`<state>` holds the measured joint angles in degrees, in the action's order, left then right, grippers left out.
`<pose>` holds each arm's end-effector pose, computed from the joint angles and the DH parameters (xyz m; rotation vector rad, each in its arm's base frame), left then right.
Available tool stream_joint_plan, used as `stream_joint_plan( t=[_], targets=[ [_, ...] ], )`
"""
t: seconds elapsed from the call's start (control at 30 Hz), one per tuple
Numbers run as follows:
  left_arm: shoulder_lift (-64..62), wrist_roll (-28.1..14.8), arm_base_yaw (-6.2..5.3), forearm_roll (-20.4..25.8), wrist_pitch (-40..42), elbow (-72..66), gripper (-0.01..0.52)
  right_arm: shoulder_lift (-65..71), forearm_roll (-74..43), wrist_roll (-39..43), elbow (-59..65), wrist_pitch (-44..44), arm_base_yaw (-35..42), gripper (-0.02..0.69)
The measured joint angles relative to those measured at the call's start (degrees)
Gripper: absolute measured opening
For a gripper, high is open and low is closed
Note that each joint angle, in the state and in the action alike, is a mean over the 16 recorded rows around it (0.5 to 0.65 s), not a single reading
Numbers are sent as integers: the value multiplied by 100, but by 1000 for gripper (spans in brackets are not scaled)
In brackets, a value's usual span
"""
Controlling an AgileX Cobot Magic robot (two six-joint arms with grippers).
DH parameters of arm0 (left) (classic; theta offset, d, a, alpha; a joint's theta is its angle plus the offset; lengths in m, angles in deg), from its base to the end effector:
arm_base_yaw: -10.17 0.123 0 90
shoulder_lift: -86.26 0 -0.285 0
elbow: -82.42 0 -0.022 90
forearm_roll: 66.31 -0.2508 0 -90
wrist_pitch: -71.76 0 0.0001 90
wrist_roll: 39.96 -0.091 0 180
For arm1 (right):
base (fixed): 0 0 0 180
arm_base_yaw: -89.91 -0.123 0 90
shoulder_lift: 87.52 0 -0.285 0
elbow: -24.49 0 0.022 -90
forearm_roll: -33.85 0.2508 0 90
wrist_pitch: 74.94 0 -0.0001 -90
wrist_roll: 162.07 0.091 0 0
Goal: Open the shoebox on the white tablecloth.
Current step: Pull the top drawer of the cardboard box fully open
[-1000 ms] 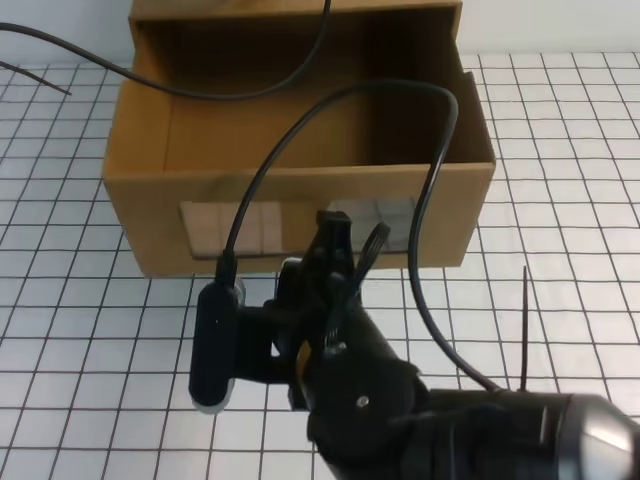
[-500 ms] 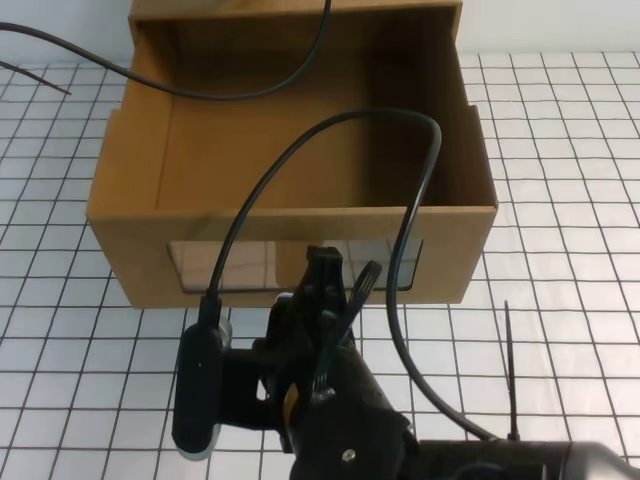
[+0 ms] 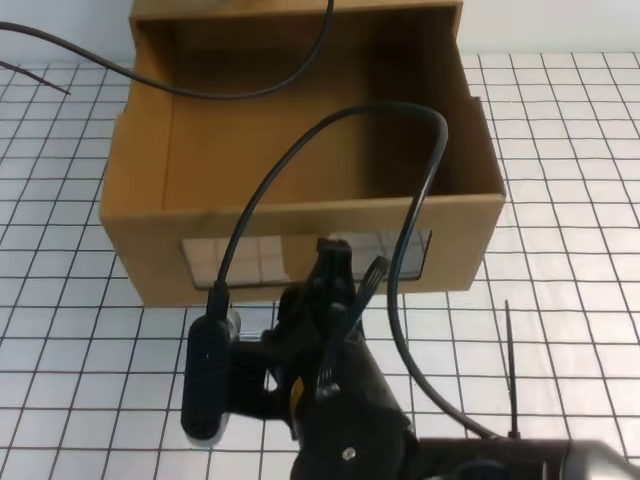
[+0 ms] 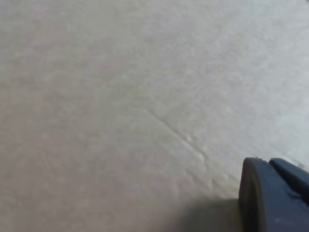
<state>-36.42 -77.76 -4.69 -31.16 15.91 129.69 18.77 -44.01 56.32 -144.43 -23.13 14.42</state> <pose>0.4296 -0.1589 0.4006 0.8407 1.9854 -0.5289 0.1569 0.3269 0.2616 -1.3863 1.5253 -0.5525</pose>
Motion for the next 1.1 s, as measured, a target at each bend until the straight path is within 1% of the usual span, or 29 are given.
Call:
stream_joint_plan(
  t=[0.13,0.3,0.7,0.93,1.1],
  targets=[
    [0,4,0,20,-176,117,-2,-35,-66,70,0,44,58,131],
    [0,33,0,16,-473,367,-2,-163,40,121,0,21,130,142],
    [56,315,0,-54,-1296,1285,-2,-927,1281,-122,0,-1,18,144],
    [423,593,0,-366,-1594,1570,-2,-1663,1669,-196,0,375,-60,133],
    [1065,780,0,-791,-1643,1232,-2,-2267,1768,-199,0,632,208,113]
  ],
)
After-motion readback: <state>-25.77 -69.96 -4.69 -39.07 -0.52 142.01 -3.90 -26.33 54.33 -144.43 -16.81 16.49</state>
